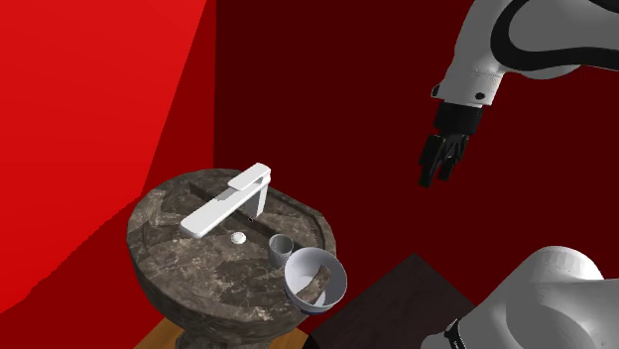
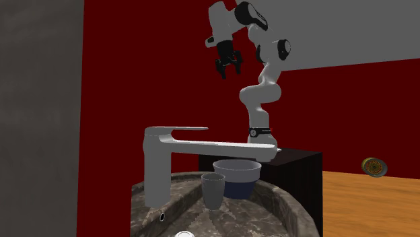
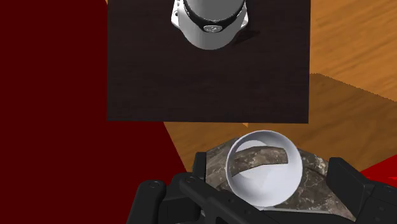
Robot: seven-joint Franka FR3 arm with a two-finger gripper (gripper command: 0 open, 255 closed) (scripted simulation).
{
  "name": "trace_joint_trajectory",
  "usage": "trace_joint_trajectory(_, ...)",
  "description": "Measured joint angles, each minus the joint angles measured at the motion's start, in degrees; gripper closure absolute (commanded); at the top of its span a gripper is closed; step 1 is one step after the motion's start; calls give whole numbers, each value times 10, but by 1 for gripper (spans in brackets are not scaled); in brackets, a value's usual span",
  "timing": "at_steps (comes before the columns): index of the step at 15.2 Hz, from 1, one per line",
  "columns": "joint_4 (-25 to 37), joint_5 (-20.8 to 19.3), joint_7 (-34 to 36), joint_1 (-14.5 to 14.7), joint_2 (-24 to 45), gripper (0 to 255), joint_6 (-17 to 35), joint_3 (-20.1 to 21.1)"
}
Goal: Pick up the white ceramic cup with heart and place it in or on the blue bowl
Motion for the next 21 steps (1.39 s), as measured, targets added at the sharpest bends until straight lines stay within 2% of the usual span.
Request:
trace_joint_trajectory(3,-13,2,-1,1,10,0,24,1)
trace_joint_trajectory(9,-58,18,2,11,80,0,148,15)
trace_joint_trajectory(14,-83,28,-6,16,161,0,261,21)
trace_joint_trajectory(21,-67,48,-8,31,309,0,407,37)
